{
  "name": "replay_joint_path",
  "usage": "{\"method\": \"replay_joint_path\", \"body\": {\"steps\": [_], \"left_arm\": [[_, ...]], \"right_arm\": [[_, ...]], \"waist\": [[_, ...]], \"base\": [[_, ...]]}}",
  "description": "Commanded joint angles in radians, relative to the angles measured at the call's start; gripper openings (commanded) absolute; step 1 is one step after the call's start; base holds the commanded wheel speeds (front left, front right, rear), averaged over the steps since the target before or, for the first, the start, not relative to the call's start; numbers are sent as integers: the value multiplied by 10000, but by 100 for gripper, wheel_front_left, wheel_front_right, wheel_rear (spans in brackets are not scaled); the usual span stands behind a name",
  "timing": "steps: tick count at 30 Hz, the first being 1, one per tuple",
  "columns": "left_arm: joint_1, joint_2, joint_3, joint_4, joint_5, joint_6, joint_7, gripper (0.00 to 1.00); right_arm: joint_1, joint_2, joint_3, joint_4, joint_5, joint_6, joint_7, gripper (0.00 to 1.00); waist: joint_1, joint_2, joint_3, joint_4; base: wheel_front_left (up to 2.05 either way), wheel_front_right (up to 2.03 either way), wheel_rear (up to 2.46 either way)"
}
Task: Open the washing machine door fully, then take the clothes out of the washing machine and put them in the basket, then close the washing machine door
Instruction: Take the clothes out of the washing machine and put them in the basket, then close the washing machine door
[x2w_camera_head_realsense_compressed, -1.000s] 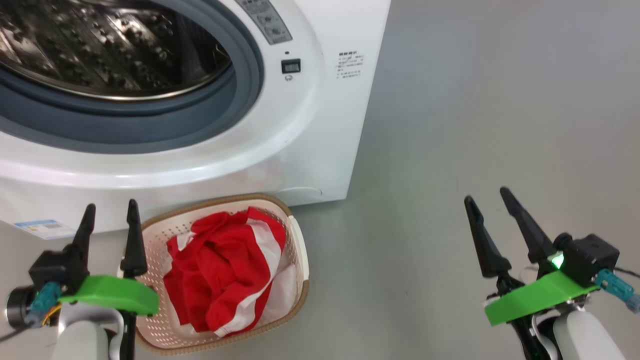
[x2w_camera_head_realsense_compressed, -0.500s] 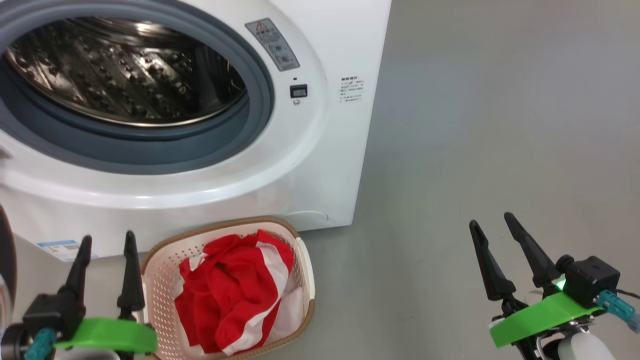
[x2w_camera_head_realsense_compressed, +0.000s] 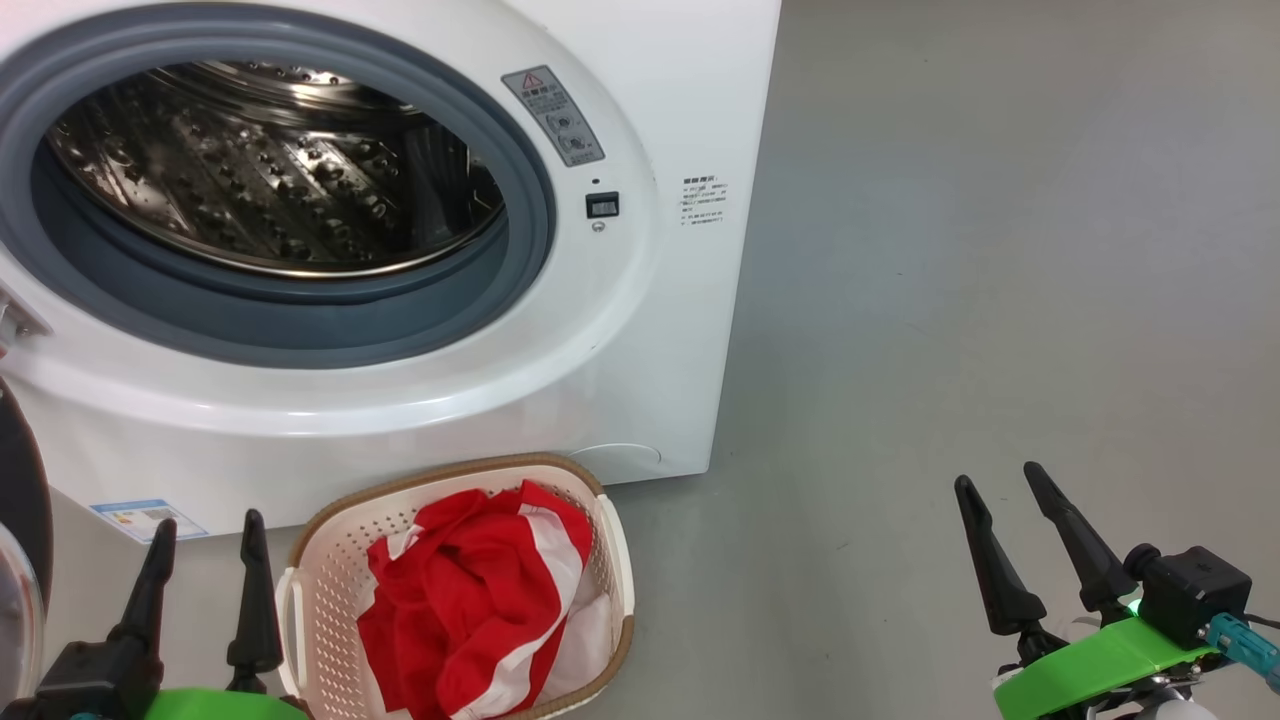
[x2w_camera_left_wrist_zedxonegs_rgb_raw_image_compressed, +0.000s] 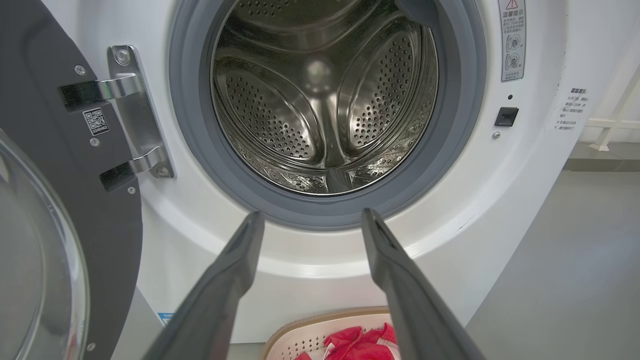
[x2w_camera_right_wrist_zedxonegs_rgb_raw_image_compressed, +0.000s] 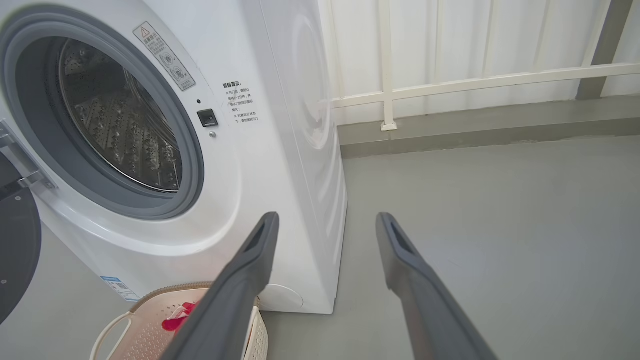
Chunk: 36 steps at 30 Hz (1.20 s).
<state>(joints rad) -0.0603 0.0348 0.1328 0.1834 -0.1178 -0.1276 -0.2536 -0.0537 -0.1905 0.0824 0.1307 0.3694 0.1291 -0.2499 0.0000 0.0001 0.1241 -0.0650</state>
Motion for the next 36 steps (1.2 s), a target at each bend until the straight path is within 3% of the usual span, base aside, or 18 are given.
{"method": "replay_joint_path", "body": {"steps": [1,36], "left_arm": [[-33,172,352,-330,-84,-29,-82,100],[-112,155,260,-213,-29,-30,-82,100]], "right_arm": [[24,-142,157,-265,-46,16,-118,100],[32,-185,91,-284,-69,16,-118,100]], "waist": [[0,-1,-2,4],[0,-1,1,124]], "base": [[0,0,0],[-16,16,0]]}}
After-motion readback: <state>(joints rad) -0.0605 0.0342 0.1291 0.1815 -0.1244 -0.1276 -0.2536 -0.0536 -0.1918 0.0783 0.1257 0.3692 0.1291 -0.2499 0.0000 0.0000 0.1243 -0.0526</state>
